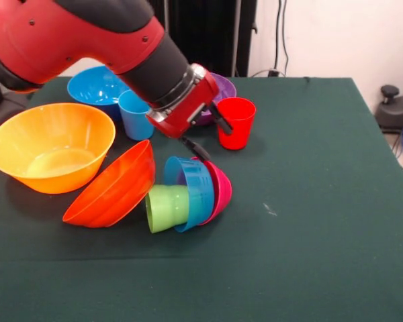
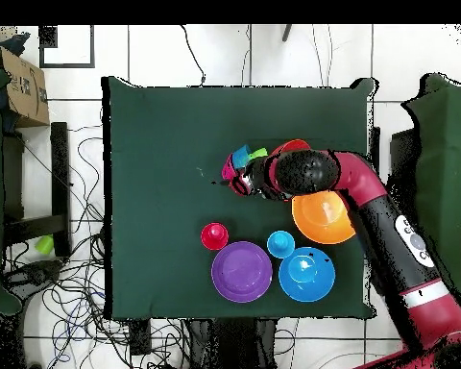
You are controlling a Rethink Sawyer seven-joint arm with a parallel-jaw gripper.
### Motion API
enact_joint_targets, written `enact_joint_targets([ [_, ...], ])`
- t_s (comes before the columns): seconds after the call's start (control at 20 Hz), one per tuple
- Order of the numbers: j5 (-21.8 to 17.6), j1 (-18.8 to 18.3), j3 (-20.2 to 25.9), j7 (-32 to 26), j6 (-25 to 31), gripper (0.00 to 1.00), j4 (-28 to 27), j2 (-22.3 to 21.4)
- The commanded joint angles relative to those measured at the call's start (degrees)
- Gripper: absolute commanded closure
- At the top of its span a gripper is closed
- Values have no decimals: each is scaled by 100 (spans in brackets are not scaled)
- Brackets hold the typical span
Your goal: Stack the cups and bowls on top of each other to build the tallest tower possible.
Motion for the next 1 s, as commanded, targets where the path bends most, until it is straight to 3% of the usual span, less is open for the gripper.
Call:
enact_joint_targets([
  [0.05, 91, -25, -302, -1840, 912, 0, -246, -157],
  [0.4, 236, 13, -158, -1892, 1080, 0, -396, -172],
  [1.0, -46, 341, -248, -2645, 1064, 0, -1440, 234],
])
